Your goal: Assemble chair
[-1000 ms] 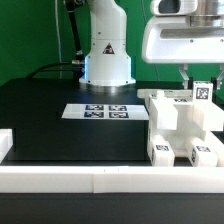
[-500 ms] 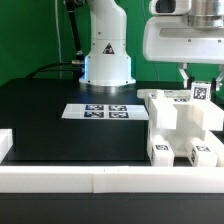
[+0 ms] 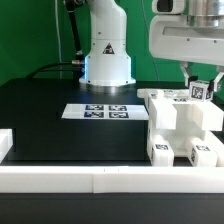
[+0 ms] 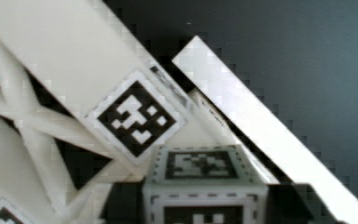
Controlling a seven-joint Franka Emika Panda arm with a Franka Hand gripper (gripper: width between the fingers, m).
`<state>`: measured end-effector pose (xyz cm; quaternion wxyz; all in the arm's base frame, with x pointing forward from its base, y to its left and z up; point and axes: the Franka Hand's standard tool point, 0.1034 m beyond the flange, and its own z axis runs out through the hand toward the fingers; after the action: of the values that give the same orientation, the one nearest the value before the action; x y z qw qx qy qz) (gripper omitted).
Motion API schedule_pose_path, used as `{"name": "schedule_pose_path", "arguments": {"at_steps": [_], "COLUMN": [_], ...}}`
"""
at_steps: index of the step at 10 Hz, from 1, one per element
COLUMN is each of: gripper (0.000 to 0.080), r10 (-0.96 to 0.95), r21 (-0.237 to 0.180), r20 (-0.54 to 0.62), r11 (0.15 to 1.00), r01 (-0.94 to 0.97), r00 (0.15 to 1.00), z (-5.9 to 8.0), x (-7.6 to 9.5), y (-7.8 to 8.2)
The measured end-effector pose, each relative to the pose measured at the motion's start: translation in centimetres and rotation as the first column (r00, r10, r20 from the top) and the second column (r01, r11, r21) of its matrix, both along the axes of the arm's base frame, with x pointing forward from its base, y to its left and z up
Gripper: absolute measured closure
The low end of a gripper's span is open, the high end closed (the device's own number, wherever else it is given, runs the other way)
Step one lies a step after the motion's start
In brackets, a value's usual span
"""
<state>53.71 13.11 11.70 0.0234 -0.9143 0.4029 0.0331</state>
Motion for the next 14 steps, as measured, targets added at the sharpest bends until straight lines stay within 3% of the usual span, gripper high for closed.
{"name": "schedule_pose_path", "arguments": {"at_steps": [6, 9, 10, 11, 12, 14], "gripper": [0.0512, 0.0512, 0.0334, 0.0334, 0.0194, 0.0163], "r10": [-0.373, -0.409, -0.352, -0.331, -0.246, -0.044], "r21": [-0.009, -0.012, -0.012, -0.013, -0.007, 0.006], "r20": [-0.027, -0.030, -0.032, -0.037, -0.032, -0.016], "r11": [0.928, 0.912, 0.936, 0.944, 0.969, 0.999], "r01": [0.373, 0.409, 0.351, 0.330, 0.246, 0.044], "r00": [0.927, 0.912, 0.936, 0.943, 0.969, 0.999], "z": [-0.01, -0.02, 0.00, 0.06, 0.06, 0.01], "x": [-0.06, -0.08, -0.17, -0.22, -0.20, -0.18], "y": [0.40, 0.46, 0.46, 0.51, 0.46, 0.40]}}
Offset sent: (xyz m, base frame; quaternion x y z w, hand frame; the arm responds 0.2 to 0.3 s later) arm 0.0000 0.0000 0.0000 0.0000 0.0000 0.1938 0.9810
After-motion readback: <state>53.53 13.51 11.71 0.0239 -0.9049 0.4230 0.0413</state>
